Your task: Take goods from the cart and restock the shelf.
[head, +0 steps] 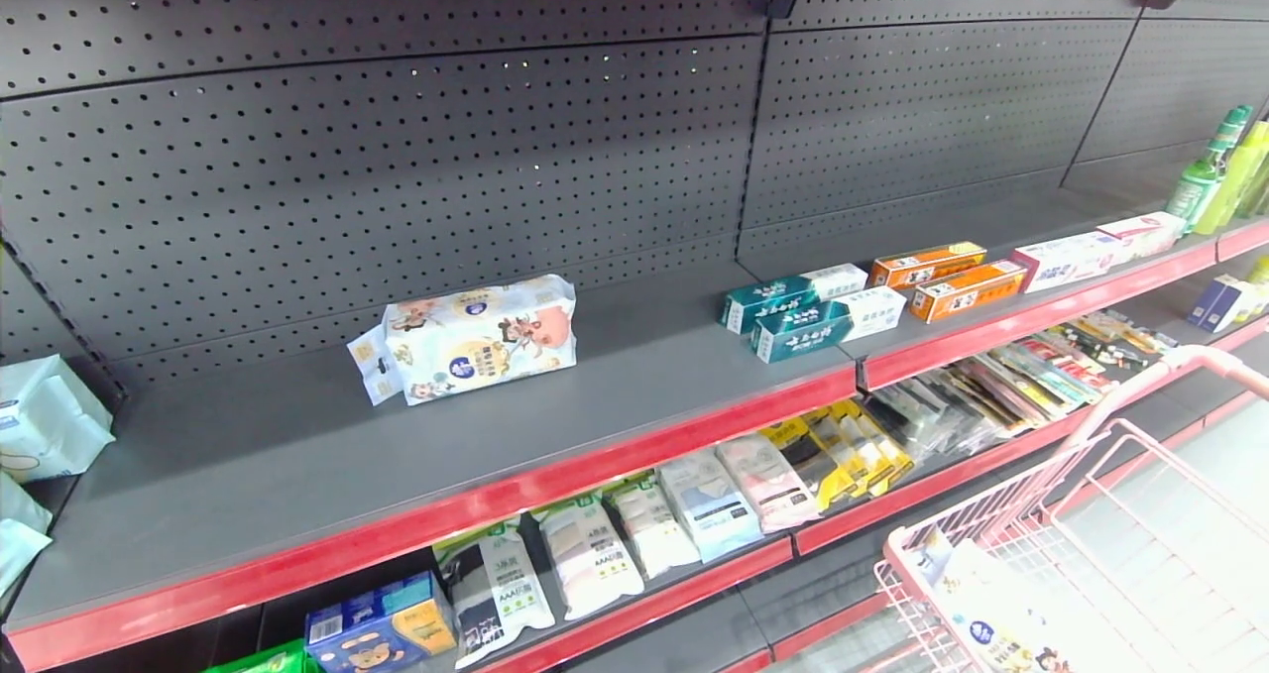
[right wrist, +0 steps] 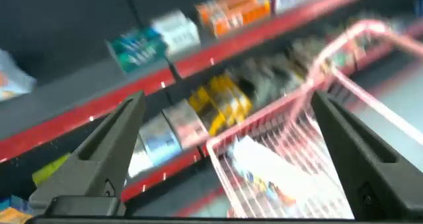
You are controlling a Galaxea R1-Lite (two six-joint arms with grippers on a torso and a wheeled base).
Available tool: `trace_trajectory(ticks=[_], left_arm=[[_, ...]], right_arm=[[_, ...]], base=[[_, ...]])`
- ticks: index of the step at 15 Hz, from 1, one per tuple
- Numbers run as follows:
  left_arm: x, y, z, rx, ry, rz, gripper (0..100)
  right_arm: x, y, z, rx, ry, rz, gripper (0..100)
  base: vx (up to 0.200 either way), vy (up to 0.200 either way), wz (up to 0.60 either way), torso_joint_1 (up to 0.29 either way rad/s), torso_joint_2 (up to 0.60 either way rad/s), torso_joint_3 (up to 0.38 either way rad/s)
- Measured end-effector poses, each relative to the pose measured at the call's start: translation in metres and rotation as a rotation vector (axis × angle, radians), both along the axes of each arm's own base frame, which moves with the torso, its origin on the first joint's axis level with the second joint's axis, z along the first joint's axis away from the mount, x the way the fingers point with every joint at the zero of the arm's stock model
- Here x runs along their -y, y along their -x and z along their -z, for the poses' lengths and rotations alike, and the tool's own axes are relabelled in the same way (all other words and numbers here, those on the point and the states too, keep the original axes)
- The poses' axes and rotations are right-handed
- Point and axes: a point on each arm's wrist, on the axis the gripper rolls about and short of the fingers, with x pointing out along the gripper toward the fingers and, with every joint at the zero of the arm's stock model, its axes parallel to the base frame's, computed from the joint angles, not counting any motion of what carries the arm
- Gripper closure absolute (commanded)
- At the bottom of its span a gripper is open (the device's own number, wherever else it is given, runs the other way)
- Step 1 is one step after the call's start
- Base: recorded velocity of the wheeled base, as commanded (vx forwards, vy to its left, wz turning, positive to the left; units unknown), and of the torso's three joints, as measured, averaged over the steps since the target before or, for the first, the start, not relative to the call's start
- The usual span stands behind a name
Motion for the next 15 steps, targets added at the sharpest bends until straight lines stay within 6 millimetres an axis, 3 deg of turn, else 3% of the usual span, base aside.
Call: trace_trajectory(ticks=[2, 3, 5, 7, 10, 12, 15], left_arm=[[0.000, 0.000, 0.000, 0.000, 0.000, 0.000, 0], [0.000, 0.000, 0.000, 0.000, 0.000, 0.000, 0], [0.000, 0.000, 0.000, 0.000, 0.000, 0.000, 0], [0.000, 0.000, 0.000, 0.000, 0.000, 0.001, 0], [0.000, 0.000, 0.000, 0.000, 0.000, 0.001, 0], [0.000, 0.000, 0.000, 0.000, 0.000, 0.000, 0], [0.000, 0.000, 0.000, 0.000, 0.000, 0.000, 0]], right_arm=[[0.012, -0.048, -0.007, -0.214, -0.020, 0.072, 0], [0.024, -0.073, 0.001, -0.354, -0.007, 0.105, 0], [0.053, -0.103, 0.030, -0.612, 0.072, 0.075, 0], [0.077, -0.119, 0.064, -0.777, 0.164, -0.017, 0], [0.100, -0.140, 0.111, -0.817, 0.231, -0.098, 0], [0.108, -0.149, 0.138, -0.831, 0.320, -0.157, 0], [0.109, -0.155, 0.167, -0.914, 0.320, -0.252, 0]], base=[[0.000, 0.000, 0.00, 0.000, 0.00, 0.000], [0.000, 0.000, 0.00, 0.000, 0.00, 0.000], [0.000, 0.000, 0.00, 0.000, 0.00, 0.000], [0.000, 0.000, 0.00, 0.000, 0.00, 0.000], [0.000, 0.000, 0.00, 0.000, 0.00, 0.000], [0.000, 0.000, 0.00, 0.000, 0.00, 0.000], [0.000, 0.000, 0.00, -0.128, 0.27, 0.146]])
